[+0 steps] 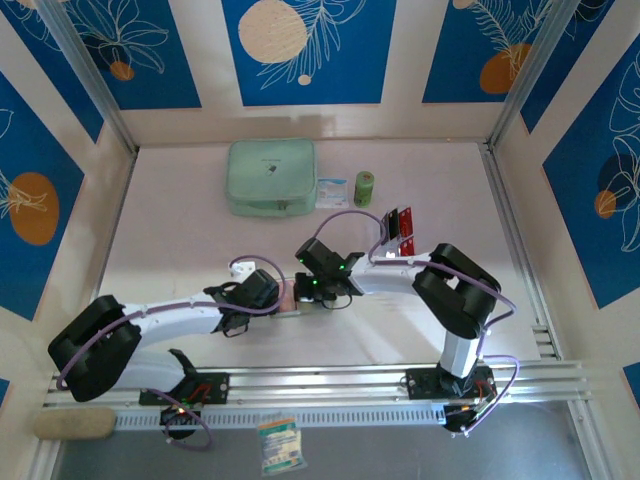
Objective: Put the credit cards into the card holder
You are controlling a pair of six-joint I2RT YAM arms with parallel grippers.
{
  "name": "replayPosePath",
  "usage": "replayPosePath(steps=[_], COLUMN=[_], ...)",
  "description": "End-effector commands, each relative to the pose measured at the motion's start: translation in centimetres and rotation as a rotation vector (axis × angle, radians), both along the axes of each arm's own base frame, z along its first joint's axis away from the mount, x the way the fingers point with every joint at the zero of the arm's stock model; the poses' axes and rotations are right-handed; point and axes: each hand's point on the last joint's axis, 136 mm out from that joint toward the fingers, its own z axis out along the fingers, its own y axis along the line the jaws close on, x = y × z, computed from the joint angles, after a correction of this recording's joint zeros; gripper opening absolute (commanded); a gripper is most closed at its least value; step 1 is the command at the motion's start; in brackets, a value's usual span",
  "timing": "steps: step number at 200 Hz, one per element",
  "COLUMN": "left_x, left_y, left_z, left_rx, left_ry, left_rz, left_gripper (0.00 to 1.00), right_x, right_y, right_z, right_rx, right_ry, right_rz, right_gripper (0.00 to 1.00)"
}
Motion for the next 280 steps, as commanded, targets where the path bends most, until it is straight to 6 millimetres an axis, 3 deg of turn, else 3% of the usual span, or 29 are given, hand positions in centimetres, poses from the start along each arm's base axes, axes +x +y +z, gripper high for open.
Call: replayPosePath(steps=[1, 63, 151, 280], left_x=[-0.6, -0.6, -0.3, -0.3], left_y=[0.3, 0.1, -0.1, -0.1], left_z=[-1.0, -0.8, 0.1, 0.2], left_rx=[0.0, -0.004, -0.016, -0.019], left_ry=[0.033, 0.031, 0.01, 0.006], left_rz=[-0.009, -0.015, -0.021, -0.023], left_gripper=[0.97, 0.97, 0.97, 0.97], right_x=[-1.1, -1.3, 1.3, 1.4], right_y=[0.4, 0.9, -1.2, 1.2], right_z=[-0.8, -0.6, 3.5, 0.3], right_rx=[-0.038, -0.037, 0.026, 0.02], right_ry=[0.025, 0.029, -0.036, 0.026], right_rz=[0.047, 0.062, -0.002, 0.023], right_gripper=[0.0, 0.0, 0.0, 0.0])
